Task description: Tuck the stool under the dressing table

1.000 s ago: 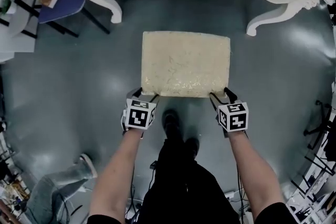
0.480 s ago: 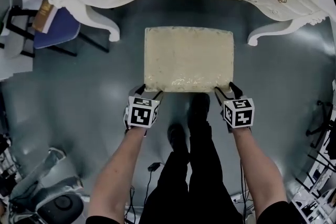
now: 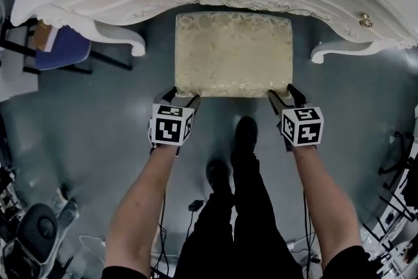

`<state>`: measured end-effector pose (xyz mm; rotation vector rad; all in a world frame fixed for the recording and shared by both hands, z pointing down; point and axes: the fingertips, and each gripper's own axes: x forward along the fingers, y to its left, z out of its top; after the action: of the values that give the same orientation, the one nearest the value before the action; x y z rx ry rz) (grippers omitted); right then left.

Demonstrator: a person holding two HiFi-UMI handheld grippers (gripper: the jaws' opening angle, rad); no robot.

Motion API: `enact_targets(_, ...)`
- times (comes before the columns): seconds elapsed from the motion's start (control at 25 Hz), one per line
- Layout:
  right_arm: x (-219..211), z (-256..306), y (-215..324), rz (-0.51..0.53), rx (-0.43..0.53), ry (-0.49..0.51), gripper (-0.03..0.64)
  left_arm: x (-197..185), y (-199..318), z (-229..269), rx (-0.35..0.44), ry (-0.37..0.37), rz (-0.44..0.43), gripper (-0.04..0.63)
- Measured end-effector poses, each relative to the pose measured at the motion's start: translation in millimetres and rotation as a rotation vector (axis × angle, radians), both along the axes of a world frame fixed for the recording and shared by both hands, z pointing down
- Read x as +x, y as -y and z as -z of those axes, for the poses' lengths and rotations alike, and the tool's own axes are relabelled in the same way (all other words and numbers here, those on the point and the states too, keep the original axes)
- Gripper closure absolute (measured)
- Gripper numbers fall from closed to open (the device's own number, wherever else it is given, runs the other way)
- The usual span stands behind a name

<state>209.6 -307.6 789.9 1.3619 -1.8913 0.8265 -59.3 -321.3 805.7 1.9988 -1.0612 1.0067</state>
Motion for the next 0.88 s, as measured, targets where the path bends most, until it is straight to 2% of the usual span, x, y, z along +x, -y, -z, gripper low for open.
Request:
enact_targets(0.16, 9.8, 5.1, 38.8, 0.01, 0.025, -0.024, 0.352, 9.2, 26.0, 2.8, 0.025, -0.024, 0.033, 0.285)
enact_targets(0.32, 17.3, 13.7, 59.3, 0.01, 0.039, -0.023, 0.35, 14.9, 47.6, 3.9, 0.048, -0.029, 0.027, 0.285)
enact_targets(0.4, 19.5, 15.7, 56.1, -0.015, 0.034, -0.004, 0.401, 16.2, 57.8, 3.8, 0.053, -0.02, 0.017, 0.284)
enact_targets(0.6, 17.4, -0.4, 57.7, -0.099, -0.001, 0.022, 0.439, 17.3, 78.0, 4.2, 0.076, -0.008, 0.006, 0.282)
enact_targets(0.72, 18.6, -0.9, 75.5, -0.119, 0.056, 0.001, 0.443, 18.3, 91.7, 5.7, 0.092, -0.01, 0.004, 0.284)
enact_targets(0.88, 26.7, 2.9, 102.9, -0.083, 0.116, -0.004, 0.445, 26.0, 117.2, 7.0, 0.119, -0.021, 0.005, 0.279)
